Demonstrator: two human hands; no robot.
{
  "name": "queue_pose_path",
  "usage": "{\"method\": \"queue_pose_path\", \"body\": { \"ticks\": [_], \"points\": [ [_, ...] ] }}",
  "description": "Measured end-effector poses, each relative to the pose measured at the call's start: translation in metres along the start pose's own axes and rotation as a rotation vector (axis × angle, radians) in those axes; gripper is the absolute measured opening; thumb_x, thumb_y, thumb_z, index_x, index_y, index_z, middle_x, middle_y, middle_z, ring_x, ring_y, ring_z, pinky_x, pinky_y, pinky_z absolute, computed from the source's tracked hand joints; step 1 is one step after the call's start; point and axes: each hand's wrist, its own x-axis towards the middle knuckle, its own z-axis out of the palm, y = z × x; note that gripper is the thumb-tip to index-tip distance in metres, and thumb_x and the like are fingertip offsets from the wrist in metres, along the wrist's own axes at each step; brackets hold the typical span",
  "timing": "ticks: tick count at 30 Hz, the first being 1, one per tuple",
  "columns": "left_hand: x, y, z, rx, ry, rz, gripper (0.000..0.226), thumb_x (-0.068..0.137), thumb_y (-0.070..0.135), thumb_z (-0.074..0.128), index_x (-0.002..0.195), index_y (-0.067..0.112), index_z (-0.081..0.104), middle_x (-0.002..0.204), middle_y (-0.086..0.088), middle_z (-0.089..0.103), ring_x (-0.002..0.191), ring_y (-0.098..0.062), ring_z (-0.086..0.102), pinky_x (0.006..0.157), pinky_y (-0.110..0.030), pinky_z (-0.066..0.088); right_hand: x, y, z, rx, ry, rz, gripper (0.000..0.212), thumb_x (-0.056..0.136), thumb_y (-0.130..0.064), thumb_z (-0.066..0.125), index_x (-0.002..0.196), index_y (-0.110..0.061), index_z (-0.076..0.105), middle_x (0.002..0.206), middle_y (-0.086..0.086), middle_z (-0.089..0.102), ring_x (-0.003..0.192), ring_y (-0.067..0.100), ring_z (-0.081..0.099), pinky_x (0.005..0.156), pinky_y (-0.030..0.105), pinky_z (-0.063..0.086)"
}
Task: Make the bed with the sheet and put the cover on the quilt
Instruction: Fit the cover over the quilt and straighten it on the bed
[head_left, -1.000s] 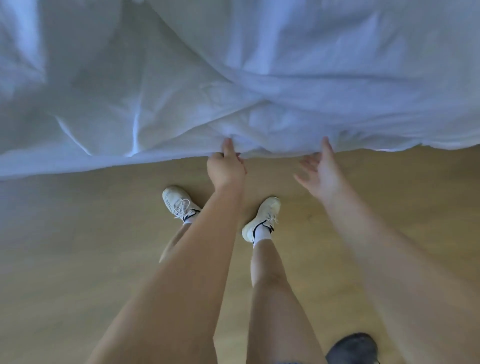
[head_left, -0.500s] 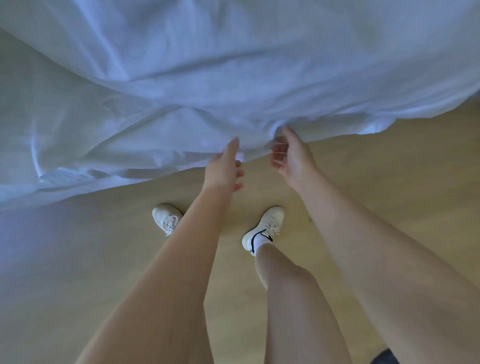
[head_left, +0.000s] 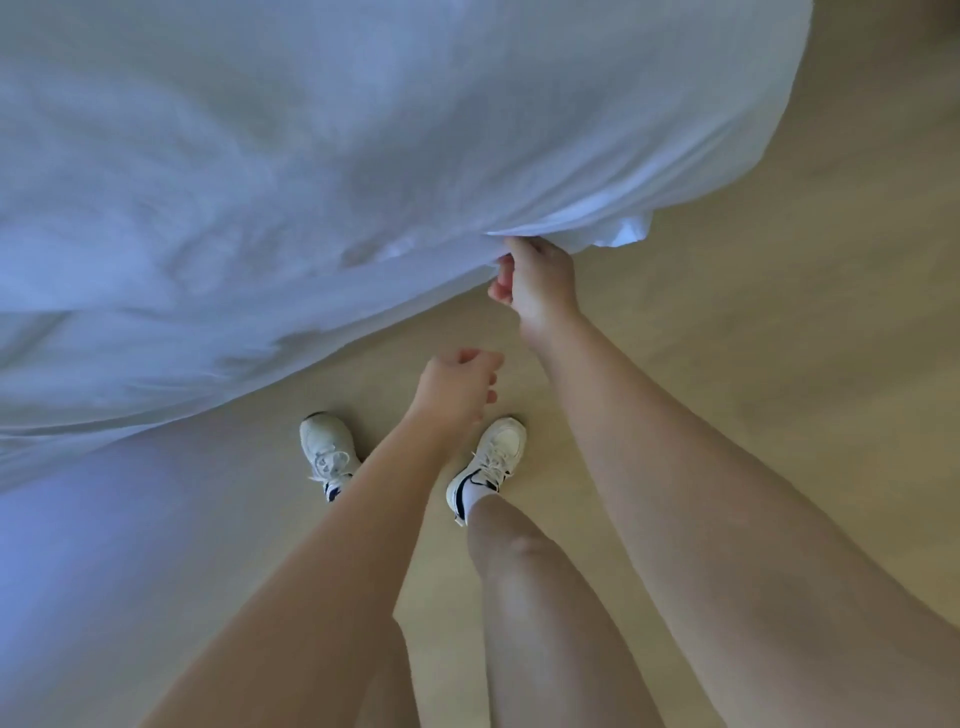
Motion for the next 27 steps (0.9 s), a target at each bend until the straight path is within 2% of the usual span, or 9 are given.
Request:
{"method": "queue_pose_path", "body": {
  "ticks": [5, 8, 11, 14, 16, 18, 21, 25, 27],
  "points": [
    [-0.03, 0.026, 0.02, 0.005, 0.036, 0.042, 0.002, 0.09, 0.022, 0.056, 0.088, 0.02, 0.056, 0.087, -0.003, 0.057, 0.067, -0.013, 0.054, 0.06, -0.024, 0.041, 0.019, -0.043, -0.064, -0.054, 0.131, 0.162, 0.013, 0.097, -0.029, 0.044, 0.107, -0.02, 0.044, 0.081, -0.002, 0.049, 0.068, 0.01, 0.049, 0.071, 0.027, 0.047],
    [-0.035, 0.047, 0.024, 0.024, 0.066, 0.076, 0.003, 0.091, 0.024, 0.055, 0.09, 0.022, 0.058, 0.087, 0.001, 0.061, 0.071, -0.012, 0.058, 0.064, -0.025, 0.042, 0.048, -0.076, -0.093, -0.168, 0.124, 0.071, 0.011, 0.096, -0.014, 0.047, 0.104, -0.022, 0.046, 0.095, -0.005, 0.051, 0.081, 0.008, 0.05, 0.083, 0.027, 0.046],
    [-0.027, 0.075, 0.036, 0.042, 0.12, 0.138, 0.008, 0.091, 0.022, 0.055, 0.098, 0.022, 0.058, 0.089, 0.003, 0.06, 0.074, -0.01, 0.059, 0.072, -0.028, 0.044, 0.07, -0.087, -0.102, -0.172, 0.061, 0.02, 0.037, 0.094, 0.007, 0.043, 0.078, -0.026, 0.041, 0.082, -0.008, 0.046, 0.069, 0.001, 0.048, 0.06, 0.01, 0.047],
    [-0.013, 0.113, 0.066, 0.028, 0.188, 0.194, 0.012, 0.09, 0.022, 0.057, 0.101, 0.019, 0.058, 0.089, 0.003, 0.06, 0.079, -0.014, 0.057, 0.078, -0.033, 0.044, 0.078, -0.082, -0.114, -0.165, 0.146, 0.118, 0.037, 0.091, 0.009, 0.038, 0.065, -0.016, 0.042, 0.064, 0.001, 0.044, 0.046, 0.005, 0.044, 0.036, 0.012, 0.034],
    [-0.011, 0.141, 0.091, -0.063, 0.234, 0.197, 0.01, 0.09, 0.03, 0.057, 0.09, 0.02, 0.06, 0.087, 0.002, 0.057, 0.079, -0.014, 0.052, 0.076, -0.032, 0.043, 0.077, -0.084, -0.138, -0.112, 0.242, 0.277, 0.031, 0.091, 0.002, 0.039, 0.063, -0.01, 0.045, 0.061, 0.006, 0.044, 0.041, 0.011, 0.041, 0.035, 0.016, 0.031],
    [-0.007, 0.174, 0.115, -0.313, 0.184, 0.051, 0.029, 0.087, 0.047, 0.058, 0.1, 0.021, 0.062, 0.092, 0.005, 0.058, 0.086, -0.012, 0.054, 0.077, -0.035, 0.042, 0.075, -0.104, -0.161, 0.012, 0.187, 0.404, 0.02, 0.095, -0.021, 0.046, 0.081, -0.01, 0.056, 0.072, 0.006, 0.054, 0.056, 0.015, 0.051, 0.052, 0.021, 0.045],
    [0.006, 0.209, 0.134, -0.733, 0.277, -0.197, 0.043, 0.083, 0.049, 0.064, 0.114, 0.021, 0.055, 0.103, 0.005, 0.061, 0.093, -0.014, 0.061, 0.071, -0.038, 0.05, 0.081, -0.149, -0.171, 0.28, -0.083, 0.518, 0.053, 0.087, -0.063, 0.046, 0.118, -0.021, 0.054, 0.108, 0.007, 0.063, 0.096, 0.023, 0.062, 0.079, 0.038, 0.052],
    [-0.002, 0.24, 0.157, -0.732, 0.452, -0.147, 0.019, 0.092, 0.026, 0.056, 0.08, 0.012, 0.057, 0.055, 0.003, 0.059, 0.046, -0.01, 0.054, 0.049, -0.022, 0.048, 0.093, -0.238, -0.134, 0.2, 0.067, 0.375, 0.031, 0.088, -0.022, 0.063, 0.117, -0.012, 0.061, 0.115, 0.009, 0.065, 0.083, 0.023, 0.065, 0.051, 0.025, 0.052],
    [-0.013, 0.222, 0.171, -0.624, 0.458, -0.207, 0.028, 0.093, 0.024, 0.053, 0.069, 0.01, 0.052, 0.043, 0.0, 0.047, 0.037, -0.013, 0.041, 0.046, -0.023, 0.038, 0.089, -0.248, -0.147, -0.038, 0.24, 0.293, 0.038, 0.088, -0.013, 0.061, 0.124, -0.002, 0.054, 0.116, 0.01, 0.064, 0.096, 0.025, 0.063, 0.062, 0.025, 0.05]
  ]
}}
